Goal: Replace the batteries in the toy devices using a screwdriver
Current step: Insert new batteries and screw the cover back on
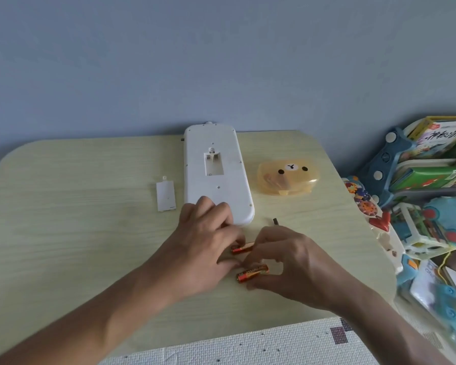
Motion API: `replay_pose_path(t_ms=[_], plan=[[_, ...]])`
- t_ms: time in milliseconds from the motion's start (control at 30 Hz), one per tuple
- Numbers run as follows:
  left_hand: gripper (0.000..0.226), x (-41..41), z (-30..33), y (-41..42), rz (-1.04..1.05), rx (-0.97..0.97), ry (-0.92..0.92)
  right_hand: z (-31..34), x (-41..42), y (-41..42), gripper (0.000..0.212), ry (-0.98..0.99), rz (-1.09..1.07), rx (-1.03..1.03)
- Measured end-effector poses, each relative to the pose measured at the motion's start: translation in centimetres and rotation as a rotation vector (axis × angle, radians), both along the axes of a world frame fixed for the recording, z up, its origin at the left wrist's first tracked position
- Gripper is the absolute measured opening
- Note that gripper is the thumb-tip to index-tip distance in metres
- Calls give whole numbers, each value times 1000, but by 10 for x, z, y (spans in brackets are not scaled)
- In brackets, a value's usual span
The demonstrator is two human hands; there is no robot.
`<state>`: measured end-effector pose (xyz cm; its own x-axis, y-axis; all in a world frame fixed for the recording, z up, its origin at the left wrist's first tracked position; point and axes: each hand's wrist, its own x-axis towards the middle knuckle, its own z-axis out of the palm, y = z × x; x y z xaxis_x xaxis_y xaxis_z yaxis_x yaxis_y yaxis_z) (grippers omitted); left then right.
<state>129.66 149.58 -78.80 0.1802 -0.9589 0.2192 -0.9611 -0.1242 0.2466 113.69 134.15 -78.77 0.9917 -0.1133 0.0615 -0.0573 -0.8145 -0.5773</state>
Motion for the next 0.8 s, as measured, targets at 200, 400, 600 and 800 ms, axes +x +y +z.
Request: replay_pose_path(t_ms=[200,400,600,800], plan=[[18,-2,-5,-2,56,-56,25,5,-2,-4,16,-10,-12,19],[14,15,19,-2,178,-104,489,35,6,-16,12,-148,-187,200],[11,62,36,-18,399,-275,943,46,56,-27,12,-273,-375,470],[14,100,32,-52,556,-315,776,33,116,-40,20,-315,-430,409]])
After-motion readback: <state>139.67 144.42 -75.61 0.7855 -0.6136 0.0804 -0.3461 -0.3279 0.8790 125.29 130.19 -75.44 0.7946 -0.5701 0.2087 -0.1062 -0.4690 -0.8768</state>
